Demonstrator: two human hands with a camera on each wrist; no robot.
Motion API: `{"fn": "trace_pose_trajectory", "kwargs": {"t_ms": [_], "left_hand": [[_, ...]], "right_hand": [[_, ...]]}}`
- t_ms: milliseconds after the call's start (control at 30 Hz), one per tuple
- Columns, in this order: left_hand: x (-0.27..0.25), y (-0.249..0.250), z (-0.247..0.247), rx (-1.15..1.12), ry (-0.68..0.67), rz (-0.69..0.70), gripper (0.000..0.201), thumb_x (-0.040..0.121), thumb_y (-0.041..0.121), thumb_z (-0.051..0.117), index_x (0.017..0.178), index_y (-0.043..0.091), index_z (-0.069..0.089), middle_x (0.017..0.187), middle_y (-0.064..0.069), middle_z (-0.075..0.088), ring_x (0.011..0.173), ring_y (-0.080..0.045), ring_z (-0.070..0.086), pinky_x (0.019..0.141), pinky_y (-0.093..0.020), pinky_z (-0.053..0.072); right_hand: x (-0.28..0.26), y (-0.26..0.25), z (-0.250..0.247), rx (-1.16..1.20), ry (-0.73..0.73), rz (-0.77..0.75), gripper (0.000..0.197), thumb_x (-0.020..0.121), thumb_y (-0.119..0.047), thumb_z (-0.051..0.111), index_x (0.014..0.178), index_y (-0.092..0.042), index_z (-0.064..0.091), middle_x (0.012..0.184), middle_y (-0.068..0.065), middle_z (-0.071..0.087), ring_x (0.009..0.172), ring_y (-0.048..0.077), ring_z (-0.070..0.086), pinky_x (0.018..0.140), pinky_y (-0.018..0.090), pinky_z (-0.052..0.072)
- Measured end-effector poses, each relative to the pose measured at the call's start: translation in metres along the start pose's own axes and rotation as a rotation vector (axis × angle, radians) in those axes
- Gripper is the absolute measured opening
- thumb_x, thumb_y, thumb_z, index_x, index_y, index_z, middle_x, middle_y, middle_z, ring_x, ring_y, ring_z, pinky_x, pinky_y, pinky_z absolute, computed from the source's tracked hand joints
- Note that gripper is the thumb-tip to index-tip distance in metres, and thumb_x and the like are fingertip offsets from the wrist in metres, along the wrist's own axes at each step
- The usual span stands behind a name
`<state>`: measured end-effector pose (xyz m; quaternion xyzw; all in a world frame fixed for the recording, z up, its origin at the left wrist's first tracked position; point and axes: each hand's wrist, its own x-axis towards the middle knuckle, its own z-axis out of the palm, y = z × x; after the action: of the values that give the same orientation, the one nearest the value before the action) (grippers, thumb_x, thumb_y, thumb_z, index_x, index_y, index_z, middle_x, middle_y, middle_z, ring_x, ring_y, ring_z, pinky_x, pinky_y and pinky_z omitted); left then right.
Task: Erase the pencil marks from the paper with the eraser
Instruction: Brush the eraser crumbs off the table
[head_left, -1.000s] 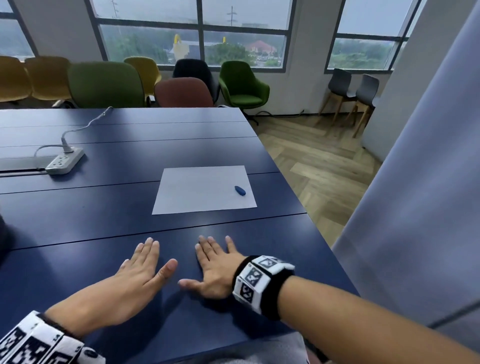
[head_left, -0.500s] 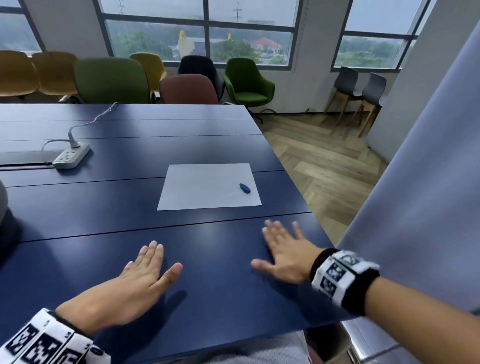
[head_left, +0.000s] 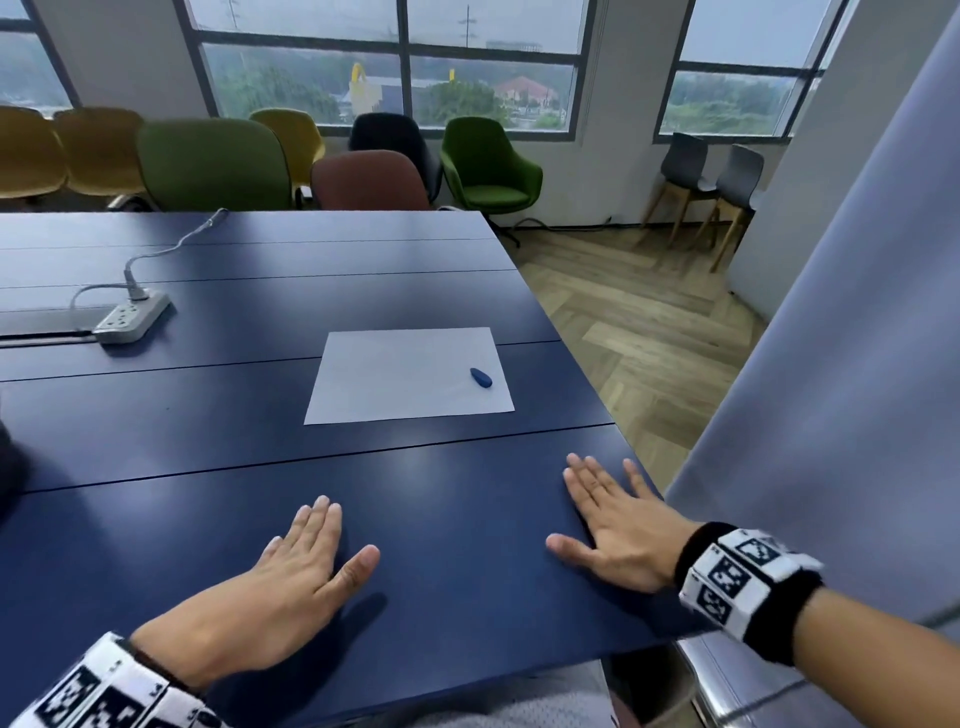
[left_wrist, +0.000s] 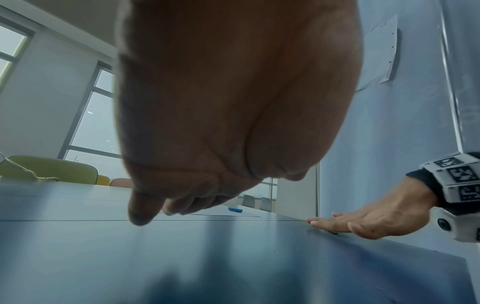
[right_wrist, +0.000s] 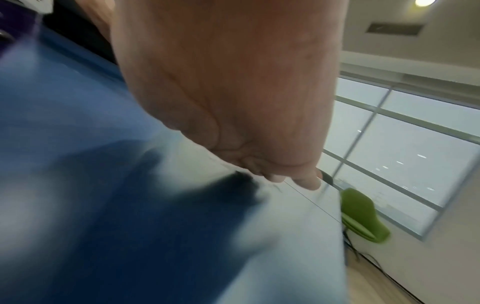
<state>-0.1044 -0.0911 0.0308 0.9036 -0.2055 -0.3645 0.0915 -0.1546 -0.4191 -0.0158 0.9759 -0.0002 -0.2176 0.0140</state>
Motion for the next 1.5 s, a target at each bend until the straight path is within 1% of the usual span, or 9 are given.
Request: {"fn": "trace_pose_trajectory", "kwargs": {"t_ms": [233,400,567,733,967,1100,1233,1367,1500], "left_hand": [[0.0,0.01,0.005,-0.013,0.005,0.004,0.104,0.065,0.076,-0.01,0.146,0.014,-0.03,0.151,0.006,-0.036,0.137,-0.005,-0.033,0.117,-0.026,-0.012],[-0.003,0.01,0.002,-0.011,0.0,0.02,0.128,0.043,0.091,-0.021,0.145,0.015,-0.03,0.15,0.007,-0.037,0.136,-0.005,-0.034,0.116,-0.027,-0.012],[-0.003,0.01,-0.001,0.02,0.001,0.021,0.152,0.017,0.096,-0.029,0.145,0.014,-0.031,0.151,0.003,-0.038,0.137,-0.009,-0.035,0.119,-0.029,-0.01],[0.001,0.014,0.003,-0.004,0.019,0.017,0.125,0.046,0.088,-0.02,0.146,0.014,-0.029,0.153,0.004,-0.035,0.137,-0.006,-0.032,0.117,-0.028,-0.011],[0.001,0.01,0.006,-0.047,0.044,-0.001,0.116,0.055,0.082,-0.013,0.148,0.015,-0.027,0.154,0.004,-0.034,0.139,-0.006,-0.03,0.118,-0.028,-0.011],[0.002,0.014,0.001,-0.02,0.048,0.005,0.14,0.034,0.095,-0.023,0.148,0.013,-0.027,0.152,0.004,-0.035,0.139,-0.009,-0.031,0.119,-0.03,-0.01],[0.0,0.016,-0.001,-0.029,0.068,-0.004,0.117,0.054,0.082,-0.012,0.148,0.014,-0.026,0.154,0.003,-0.033,0.14,-0.007,-0.03,0.119,-0.029,-0.009],[-0.001,0.003,0.003,-0.037,0.056,-0.026,0.109,0.062,0.082,-0.013,0.148,0.016,-0.025,0.153,0.006,-0.033,0.138,-0.003,-0.029,0.118,-0.027,-0.01],[-0.002,0.005,0.003,-0.066,0.05,-0.018,0.098,0.069,0.072,-0.006,0.148,0.016,-0.025,0.154,0.006,-0.033,0.137,-0.002,-0.03,0.117,-0.025,-0.011]], "right_hand": [[-0.032,-0.069,0.045,-0.103,0.146,-0.291,0.09,0.09,-0.077,0.018,0.146,-0.011,0.04,0.156,0.005,0.033,0.144,0.02,0.03,0.104,0.05,0.016],[-0.023,-0.003,0.028,-0.006,0.095,-0.107,0.098,0.074,-0.08,-0.003,0.151,-0.022,-0.02,0.155,-0.011,-0.032,0.141,0.01,-0.034,0.112,0.05,-0.023],[-0.024,0.0,0.024,-0.021,0.165,-0.038,0.094,0.083,-0.078,0.0,0.153,-0.016,-0.011,0.158,-0.004,-0.027,0.144,0.015,-0.027,0.115,0.056,-0.014],[-0.04,-0.074,0.059,-0.09,0.191,-0.289,0.088,0.091,-0.075,0.019,0.143,-0.009,0.045,0.154,0.005,0.036,0.141,0.024,0.035,0.1,0.055,0.021],[-0.034,-0.024,0.035,0.02,0.183,-0.118,0.094,0.082,-0.079,0.001,0.154,-0.018,-0.006,0.159,-0.008,-0.021,0.146,0.015,-0.022,0.112,0.055,-0.015],[-0.034,-0.089,0.047,-0.068,0.252,-0.283,0.079,0.094,-0.066,0.021,0.144,-0.01,0.042,0.155,0.006,0.035,0.143,0.025,0.029,0.102,0.058,0.02],[-0.032,-0.151,0.072,-0.179,0.262,-0.482,0.057,0.101,-0.039,0.013,0.147,-0.016,0.036,0.156,0.002,0.033,0.143,0.02,0.033,0.103,0.056,0.041],[-0.03,-0.087,0.059,-0.06,0.229,-0.314,0.085,0.092,-0.073,0.015,0.151,-0.014,0.028,0.161,0.0,0.019,0.147,0.019,0.022,0.11,0.048,0.012],[-0.03,-0.01,0.047,0.012,0.175,-0.053,0.1,0.073,-0.082,-0.015,0.152,-0.02,-0.016,0.156,-0.01,-0.029,0.143,0.008,-0.029,0.114,0.045,-0.018]]}}
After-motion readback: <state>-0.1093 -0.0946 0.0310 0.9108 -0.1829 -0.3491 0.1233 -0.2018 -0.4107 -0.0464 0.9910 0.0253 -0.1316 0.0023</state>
